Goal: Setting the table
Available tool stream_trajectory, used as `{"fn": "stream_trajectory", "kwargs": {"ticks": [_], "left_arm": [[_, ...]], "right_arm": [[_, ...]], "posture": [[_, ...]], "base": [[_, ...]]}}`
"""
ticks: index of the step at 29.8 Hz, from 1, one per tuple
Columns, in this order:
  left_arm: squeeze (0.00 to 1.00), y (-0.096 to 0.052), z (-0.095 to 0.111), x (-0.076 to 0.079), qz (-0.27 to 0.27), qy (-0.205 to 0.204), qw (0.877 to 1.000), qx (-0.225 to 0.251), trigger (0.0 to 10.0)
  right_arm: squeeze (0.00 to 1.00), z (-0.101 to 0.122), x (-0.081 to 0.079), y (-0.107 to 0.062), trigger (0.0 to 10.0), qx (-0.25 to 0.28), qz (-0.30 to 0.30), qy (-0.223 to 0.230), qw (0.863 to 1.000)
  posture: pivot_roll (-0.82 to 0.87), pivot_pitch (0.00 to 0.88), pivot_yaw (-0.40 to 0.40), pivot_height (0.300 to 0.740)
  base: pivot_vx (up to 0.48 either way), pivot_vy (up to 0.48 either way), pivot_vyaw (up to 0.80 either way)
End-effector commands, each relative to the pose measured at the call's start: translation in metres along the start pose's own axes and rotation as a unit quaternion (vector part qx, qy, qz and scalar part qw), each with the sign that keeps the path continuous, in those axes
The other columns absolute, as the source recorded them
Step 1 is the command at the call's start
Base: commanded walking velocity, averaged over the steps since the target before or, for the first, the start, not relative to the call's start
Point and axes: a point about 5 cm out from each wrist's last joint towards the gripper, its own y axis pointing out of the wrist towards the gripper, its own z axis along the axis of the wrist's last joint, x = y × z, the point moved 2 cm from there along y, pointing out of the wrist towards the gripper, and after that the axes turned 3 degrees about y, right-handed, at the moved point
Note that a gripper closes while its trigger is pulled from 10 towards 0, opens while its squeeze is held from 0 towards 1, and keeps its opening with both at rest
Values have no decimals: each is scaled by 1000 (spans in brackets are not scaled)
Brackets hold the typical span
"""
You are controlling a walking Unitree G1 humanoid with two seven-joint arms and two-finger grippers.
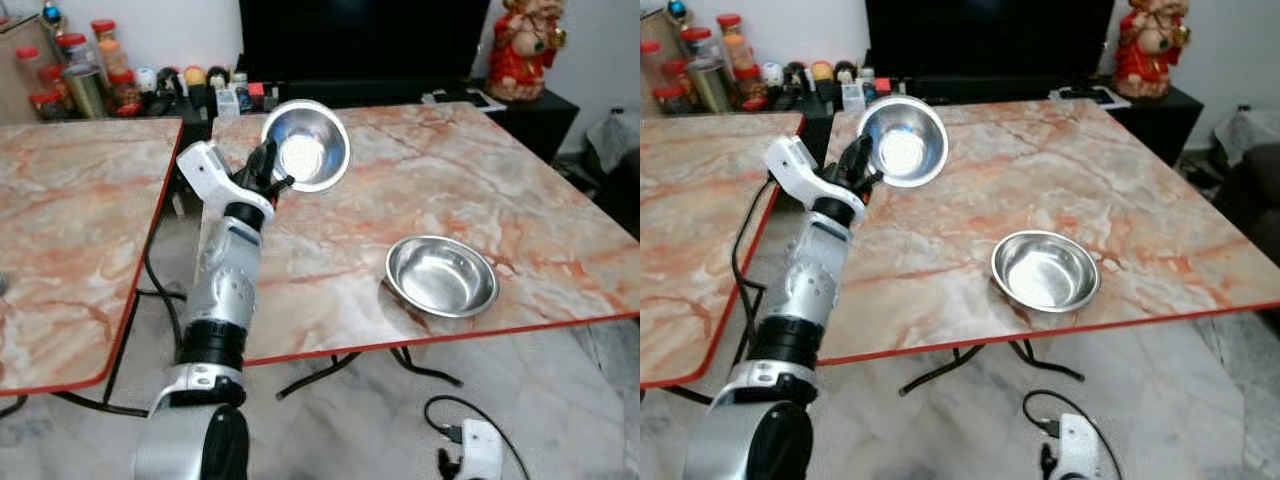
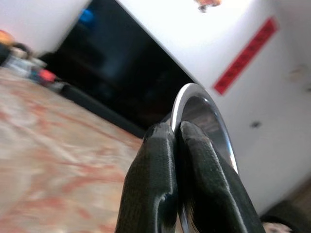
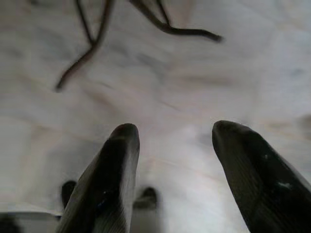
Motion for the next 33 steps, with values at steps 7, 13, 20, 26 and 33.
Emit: {"fn": "stream_trajectory", "kwargs": {"ticks": [7,13,20,26,33], "left_arm": [[0,4,-2,18,-25,-13,1000,0,10000],[0,5,-3,19,-27,-14,1000,0,10000],[0,3,-3,19,-26,-14,1000,0,10000],[0,0,-8,16,-26,-10,999,-16,10000],[0,-5,-13,10,-12,-8,1000,-24,10000]], "right_arm": [[0,-4,12,-1,10000,-5,-13,-1,1000],[0,-3,11,-1,10000,-5,-12,-3,1000],[0,-4,11,-1,10000,-7,-10,-6,1000],[0,-4,11,-1,10000,-7,-10,-7,1000],[0,-5,12,-2,10000,-9,-8,-7,1000]], "posture": [[-3,0,-4,736],[-4,0,-6,736],[-3,0,-9,736],[-6,0,-9,736],[-4,0,-12,736]], "base": [[255,-396,0],[253,-398,0],[253,-398,0],[85,-133,0],[0,0,0]]}}
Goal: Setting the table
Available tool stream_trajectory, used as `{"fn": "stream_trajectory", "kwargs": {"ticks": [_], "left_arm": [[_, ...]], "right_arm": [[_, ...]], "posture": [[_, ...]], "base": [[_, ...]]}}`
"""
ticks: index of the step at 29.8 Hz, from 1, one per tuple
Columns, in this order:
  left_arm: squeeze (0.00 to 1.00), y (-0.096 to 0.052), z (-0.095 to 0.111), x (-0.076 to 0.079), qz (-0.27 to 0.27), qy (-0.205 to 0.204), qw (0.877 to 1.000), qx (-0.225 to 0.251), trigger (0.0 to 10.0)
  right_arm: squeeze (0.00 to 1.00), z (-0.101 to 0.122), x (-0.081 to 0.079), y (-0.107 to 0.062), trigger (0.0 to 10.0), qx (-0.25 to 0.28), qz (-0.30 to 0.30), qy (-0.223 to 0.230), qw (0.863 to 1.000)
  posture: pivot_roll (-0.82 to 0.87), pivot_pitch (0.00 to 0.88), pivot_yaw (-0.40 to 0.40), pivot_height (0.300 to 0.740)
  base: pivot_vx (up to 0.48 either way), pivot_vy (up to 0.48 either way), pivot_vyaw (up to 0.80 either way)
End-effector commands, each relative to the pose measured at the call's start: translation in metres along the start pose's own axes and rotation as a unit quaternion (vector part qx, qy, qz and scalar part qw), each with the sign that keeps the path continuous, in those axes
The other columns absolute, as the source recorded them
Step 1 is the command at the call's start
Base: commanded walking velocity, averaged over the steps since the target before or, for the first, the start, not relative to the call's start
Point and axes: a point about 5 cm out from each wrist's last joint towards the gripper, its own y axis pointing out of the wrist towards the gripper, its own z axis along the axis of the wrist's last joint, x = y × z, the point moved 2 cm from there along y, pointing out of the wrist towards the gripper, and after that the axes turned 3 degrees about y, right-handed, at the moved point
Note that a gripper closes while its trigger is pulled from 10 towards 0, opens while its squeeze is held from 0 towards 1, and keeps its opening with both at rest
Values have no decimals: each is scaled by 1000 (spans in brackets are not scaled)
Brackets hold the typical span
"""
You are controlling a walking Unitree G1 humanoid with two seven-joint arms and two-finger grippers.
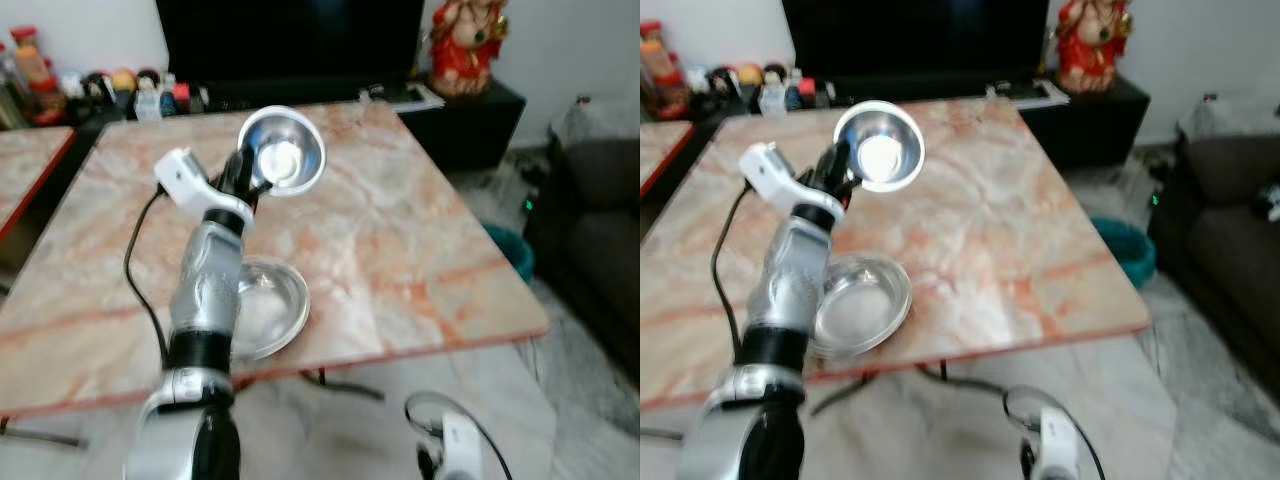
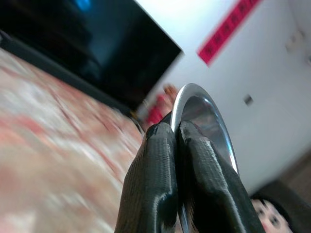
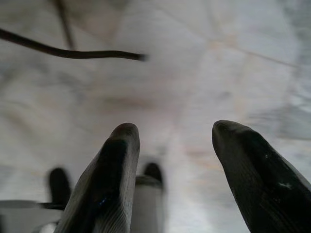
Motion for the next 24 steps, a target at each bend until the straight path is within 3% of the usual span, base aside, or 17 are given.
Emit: {"fn": "stream_trajectory", "kwargs": {"ticks": [1,16,20,24], "left_arm": [[0,-1,9,-8,10,8,1000,11,10000],[0,-18,13,-27,38,13,999,-3,10000],[0,-50,10,-54,48,20,996,-76,10000],[0,-62,5,-58,35,28,993,-112,10000]], "right_arm": [[0,-1,-4,0,10000,-1,5,5,1000],[0,-2,-4,0,10000,-3,6,4,1000],[0,-6,-6,-1,10000,-7,9,2,1000],[0,-6,-6,-1,10000,-8,9,1,1000]], "posture": [[-4,0,-12,736],[4,0,-12,736],[11,0,-10,736],[16,0,-11,736]], "base": [[0,0,0],[0,0,0],[0,0,0],[0,0,0]]}}
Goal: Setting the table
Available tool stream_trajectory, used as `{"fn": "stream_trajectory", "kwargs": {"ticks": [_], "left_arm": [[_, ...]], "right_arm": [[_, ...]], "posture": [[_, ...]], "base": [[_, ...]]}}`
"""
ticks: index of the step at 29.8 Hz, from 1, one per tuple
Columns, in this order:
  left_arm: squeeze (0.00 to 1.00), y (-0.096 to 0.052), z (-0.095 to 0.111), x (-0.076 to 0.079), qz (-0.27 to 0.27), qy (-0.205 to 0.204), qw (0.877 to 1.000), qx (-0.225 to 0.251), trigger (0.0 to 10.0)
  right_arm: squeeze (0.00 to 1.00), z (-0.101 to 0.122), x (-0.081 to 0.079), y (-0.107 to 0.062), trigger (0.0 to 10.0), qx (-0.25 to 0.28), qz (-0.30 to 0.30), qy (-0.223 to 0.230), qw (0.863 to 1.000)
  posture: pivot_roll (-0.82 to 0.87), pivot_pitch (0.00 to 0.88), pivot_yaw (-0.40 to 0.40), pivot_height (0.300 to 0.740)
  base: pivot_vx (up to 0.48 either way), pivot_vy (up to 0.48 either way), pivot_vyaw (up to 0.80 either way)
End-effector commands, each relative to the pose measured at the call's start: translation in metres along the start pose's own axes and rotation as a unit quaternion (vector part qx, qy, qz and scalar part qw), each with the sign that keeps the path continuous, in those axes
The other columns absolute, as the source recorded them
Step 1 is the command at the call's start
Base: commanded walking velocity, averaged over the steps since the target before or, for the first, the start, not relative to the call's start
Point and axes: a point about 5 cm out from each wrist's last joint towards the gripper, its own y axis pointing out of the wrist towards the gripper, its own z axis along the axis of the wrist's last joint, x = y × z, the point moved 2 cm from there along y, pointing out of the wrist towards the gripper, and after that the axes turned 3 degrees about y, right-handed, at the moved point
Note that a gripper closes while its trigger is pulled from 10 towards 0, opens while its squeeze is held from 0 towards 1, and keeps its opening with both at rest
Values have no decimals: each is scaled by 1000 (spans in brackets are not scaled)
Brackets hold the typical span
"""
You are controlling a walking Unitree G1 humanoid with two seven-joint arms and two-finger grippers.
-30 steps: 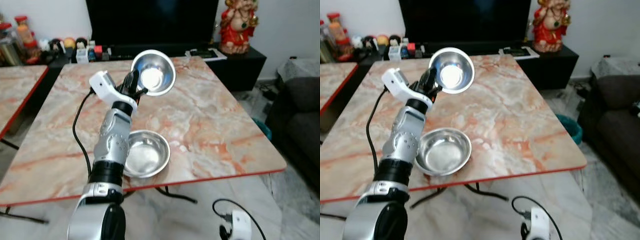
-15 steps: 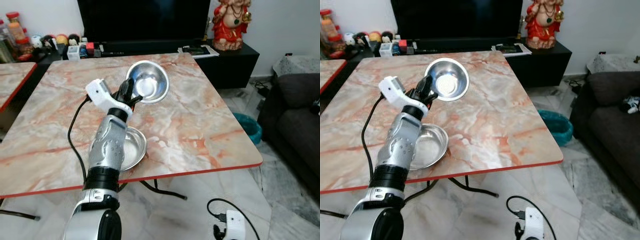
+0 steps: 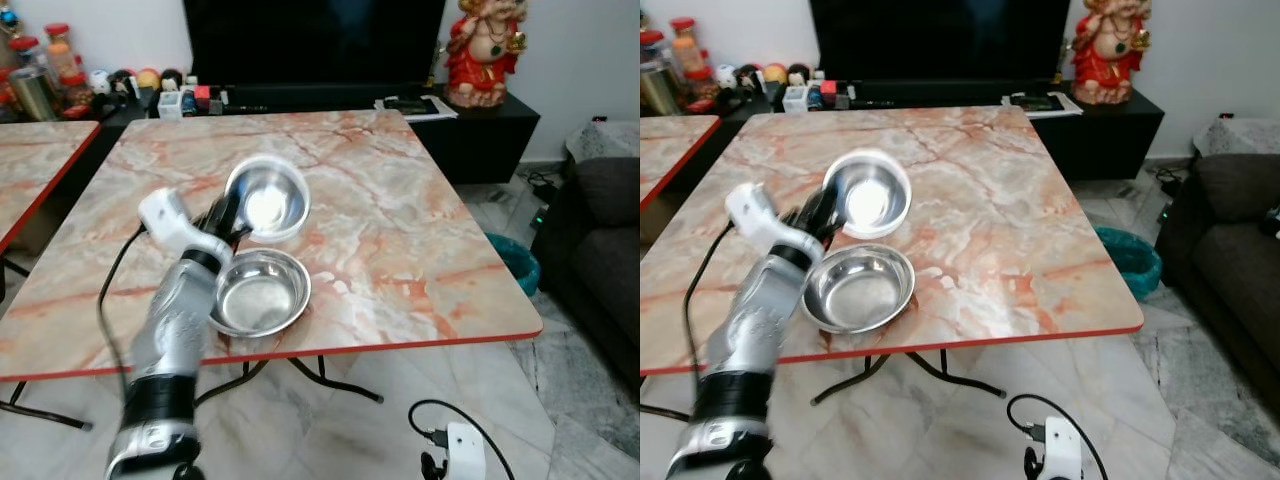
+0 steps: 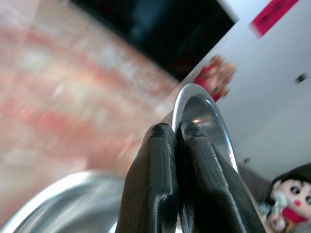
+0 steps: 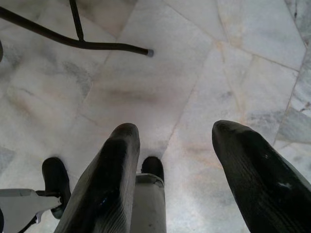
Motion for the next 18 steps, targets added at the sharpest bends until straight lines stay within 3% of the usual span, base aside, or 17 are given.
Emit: {"fn": "stream_trajectory", "kwargs": {"ticks": [1,5,11,18], "left_arm": [[0,2,7,14,-37,10,999,0,10000],[0,-13,-5,1,-41,54,996,-61,10000],[0,-13,-10,1,-37,41,995,-80,10000],[0,-10,-16,-8,16,36,992,-122,10000]], "right_arm": [[0,3,-1,1,10000,4,2,-2,1000],[0,3,-2,1,10000,2,5,-5,1000],[0,4,-4,1,10000,2,7,-7,1000],[0,4,-2,1,10000,3,4,-8,1000]], "posture": [[16,0,-11,736],[28,0,-15,736],[26,0,-15,736],[18,0,-11,736]], "base": [[0,0,0],[0,0,0],[0,0,0],[0,0,0]]}}
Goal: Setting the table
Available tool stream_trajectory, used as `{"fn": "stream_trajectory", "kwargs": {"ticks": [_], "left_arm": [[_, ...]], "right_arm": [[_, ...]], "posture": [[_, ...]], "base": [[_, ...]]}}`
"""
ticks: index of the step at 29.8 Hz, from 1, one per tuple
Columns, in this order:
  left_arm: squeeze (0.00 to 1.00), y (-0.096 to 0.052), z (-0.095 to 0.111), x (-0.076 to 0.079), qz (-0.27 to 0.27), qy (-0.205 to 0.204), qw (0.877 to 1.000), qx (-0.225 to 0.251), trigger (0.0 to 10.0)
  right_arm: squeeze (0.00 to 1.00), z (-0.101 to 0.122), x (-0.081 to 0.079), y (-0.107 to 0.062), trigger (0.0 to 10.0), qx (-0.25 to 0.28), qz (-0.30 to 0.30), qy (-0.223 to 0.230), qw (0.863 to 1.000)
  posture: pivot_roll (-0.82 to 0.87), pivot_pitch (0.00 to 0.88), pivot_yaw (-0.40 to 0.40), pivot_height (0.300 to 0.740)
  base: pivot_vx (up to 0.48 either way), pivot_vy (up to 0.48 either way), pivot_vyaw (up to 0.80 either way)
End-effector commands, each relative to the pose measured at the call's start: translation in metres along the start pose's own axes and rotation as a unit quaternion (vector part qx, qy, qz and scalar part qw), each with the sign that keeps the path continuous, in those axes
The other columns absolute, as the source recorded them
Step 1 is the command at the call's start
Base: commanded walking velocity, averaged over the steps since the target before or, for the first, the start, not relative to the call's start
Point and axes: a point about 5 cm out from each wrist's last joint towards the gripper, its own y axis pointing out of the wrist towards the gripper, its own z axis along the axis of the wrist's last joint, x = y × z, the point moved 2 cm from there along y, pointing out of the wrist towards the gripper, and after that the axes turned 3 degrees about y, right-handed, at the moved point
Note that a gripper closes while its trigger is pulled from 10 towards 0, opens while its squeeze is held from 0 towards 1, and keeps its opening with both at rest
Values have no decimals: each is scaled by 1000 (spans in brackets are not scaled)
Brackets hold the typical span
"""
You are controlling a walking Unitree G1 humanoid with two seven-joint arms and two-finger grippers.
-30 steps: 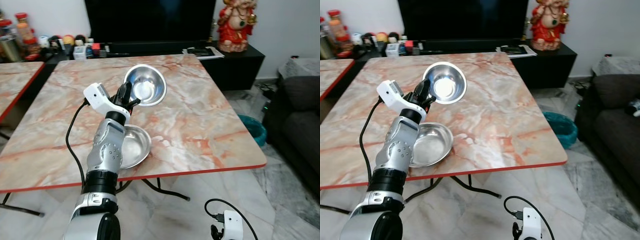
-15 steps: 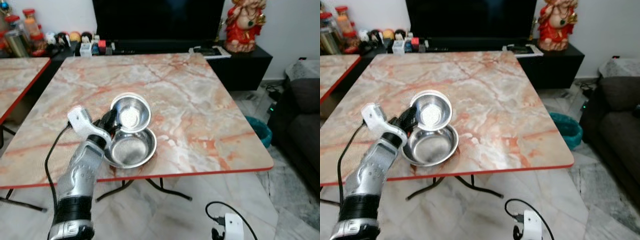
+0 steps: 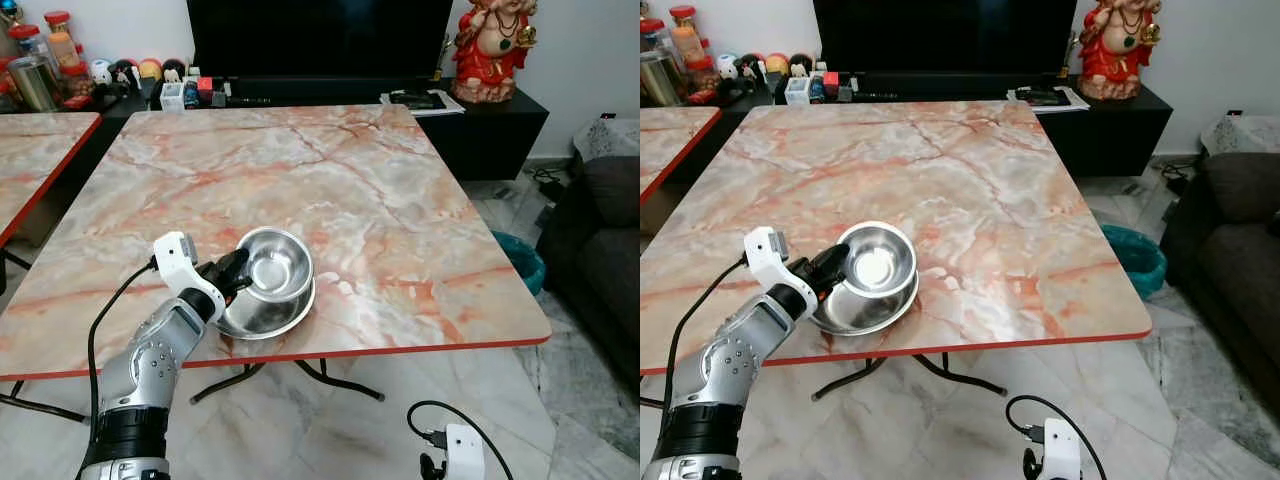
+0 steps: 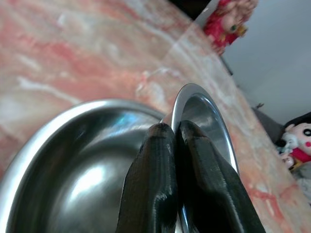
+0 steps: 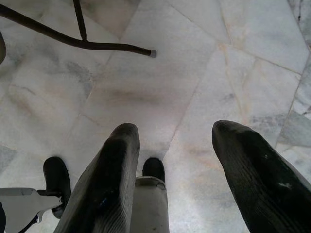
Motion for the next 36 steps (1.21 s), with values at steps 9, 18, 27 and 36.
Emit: {"fn": "stream_trajectory", "kwargs": {"ticks": [9,18,27,36], "left_arm": [[0,-4,7,-8,28,29,998,-38,10000],[0,-5,3,-11,39,41,996,-75,10000],[784,-3,1,-13,57,51,993,-86,10000],[459,-3,2,-13,59,70,992,-92,10000]], "right_arm": [[0,2,0,1,10000,1,2,-5,1000],[0,3,0,1,10000,1,2,-6,1000],[0,3,1,1,10000,1,1,-7,1000],[0,4,1,1,10000,2,1,-7,1000]], "posture": [[25,0,-16,736],[23,0,-19,736],[23,0,-20,736],[23,0,-20,736]], "base": [[0,0,0],[0,0,0],[0,0,0],[0,0,0]]}}
